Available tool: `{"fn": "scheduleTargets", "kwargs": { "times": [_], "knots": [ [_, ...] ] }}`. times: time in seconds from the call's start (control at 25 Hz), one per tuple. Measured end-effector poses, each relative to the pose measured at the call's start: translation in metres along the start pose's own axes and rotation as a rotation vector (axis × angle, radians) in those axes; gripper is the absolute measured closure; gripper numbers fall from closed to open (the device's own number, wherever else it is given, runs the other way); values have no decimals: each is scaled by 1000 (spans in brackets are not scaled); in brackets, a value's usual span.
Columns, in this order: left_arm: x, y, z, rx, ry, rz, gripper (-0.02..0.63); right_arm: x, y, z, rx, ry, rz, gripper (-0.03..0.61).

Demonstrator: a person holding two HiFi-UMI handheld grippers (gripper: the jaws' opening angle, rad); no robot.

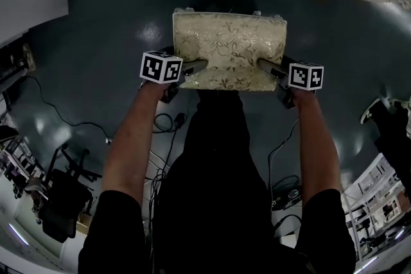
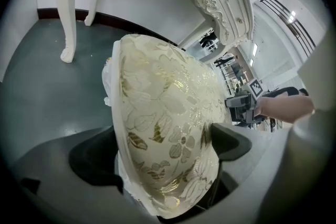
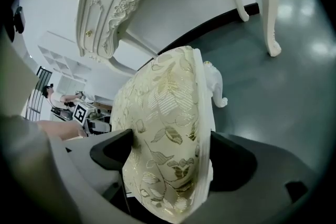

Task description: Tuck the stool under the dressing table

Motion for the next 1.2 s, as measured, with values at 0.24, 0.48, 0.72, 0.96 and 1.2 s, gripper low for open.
{"fn": "scheduleTargets", "kwargs": {
  "times": [0.24, 0.48, 0.72, 0.96, 1.2],
  "knots": [
    [-2, -1, -2, 1, -13, -6, 71, 0, -1, 2, -2, -4, 13, 147],
    [-2, -2, 0, 10, -29, 15, 72, 0, 2, 3, 2, 9, 4, 149],
    [-1, 0, -3, -5, -45, 18, 71, -2, -4, 2, -20, 14, 25, 149],
    [-14, -4, -12, 15, -62, -5, 71, -6, -10, 9, -3, -16, 17, 149],
    [-5, 1, -9, 17, -76, -48, 71, 8, 2, -7, 14, -50, -7, 149]
  ]
}}
Point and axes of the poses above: the fingertips, and each gripper's own axes: x forward along the fingers, z to its left, y out of its underside, the point moved 8 cm from there along -x, backward along the fingers, and after that the axes turned 15 degrees about -x, right-handed, at the moved point
